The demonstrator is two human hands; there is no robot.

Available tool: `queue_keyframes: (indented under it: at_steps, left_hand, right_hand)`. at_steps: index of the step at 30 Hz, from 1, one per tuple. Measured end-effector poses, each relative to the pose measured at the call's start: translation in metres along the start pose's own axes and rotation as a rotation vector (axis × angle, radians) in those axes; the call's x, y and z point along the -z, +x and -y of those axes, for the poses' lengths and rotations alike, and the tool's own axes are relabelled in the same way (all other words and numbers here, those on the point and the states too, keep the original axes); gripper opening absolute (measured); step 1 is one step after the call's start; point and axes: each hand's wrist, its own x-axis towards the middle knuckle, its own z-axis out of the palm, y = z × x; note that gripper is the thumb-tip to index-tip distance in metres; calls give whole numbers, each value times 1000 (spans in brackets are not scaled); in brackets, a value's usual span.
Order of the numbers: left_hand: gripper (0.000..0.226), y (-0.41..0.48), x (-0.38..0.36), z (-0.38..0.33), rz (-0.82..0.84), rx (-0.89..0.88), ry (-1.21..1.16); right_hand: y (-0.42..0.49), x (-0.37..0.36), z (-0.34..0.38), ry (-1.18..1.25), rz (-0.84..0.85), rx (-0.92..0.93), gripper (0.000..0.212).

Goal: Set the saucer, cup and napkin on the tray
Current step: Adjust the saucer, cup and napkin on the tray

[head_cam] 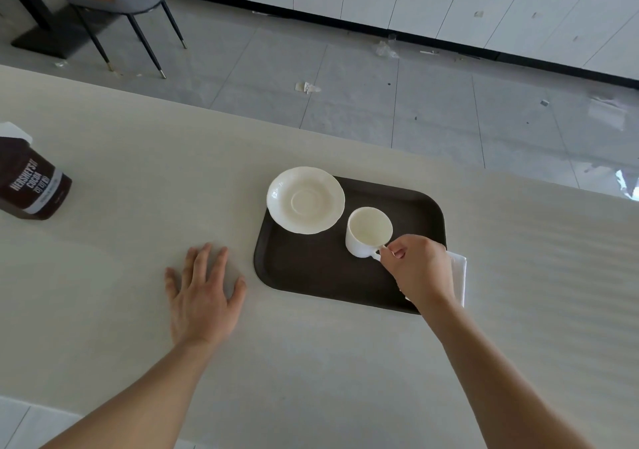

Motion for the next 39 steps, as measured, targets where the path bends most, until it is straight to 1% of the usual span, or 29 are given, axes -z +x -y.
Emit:
queue_keyframes:
  at_steps: [13, 17, 24, 27, 32, 39]
  left_hand:
    - [67, 0, -1, 1, -3, -3, 3]
    - [67, 0, -1, 1, -2, -4, -8]
    - [67, 1, 0, 1, 2, -3, -1]
    - [67, 1, -1, 0, 0, -5, -3]
    - [68, 1, -3, 2, -9, -11, -4]
    - [67, 1, -2, 1, -4, -1, -3]
  right_hand:
    - [15, -24, 17, 33, -186, -18, 20]
    - [19, -28, 24, 72, -222, -46, 25]
    - [16, -39, 38, 259, -211, -140, 25]
    - [13, -39, 35, 331, -197, -146, 24]
    - [12, -43, 35, 381, -174, -167, 13]
    - [17, -46, 43, 390, -204, -149, 16]
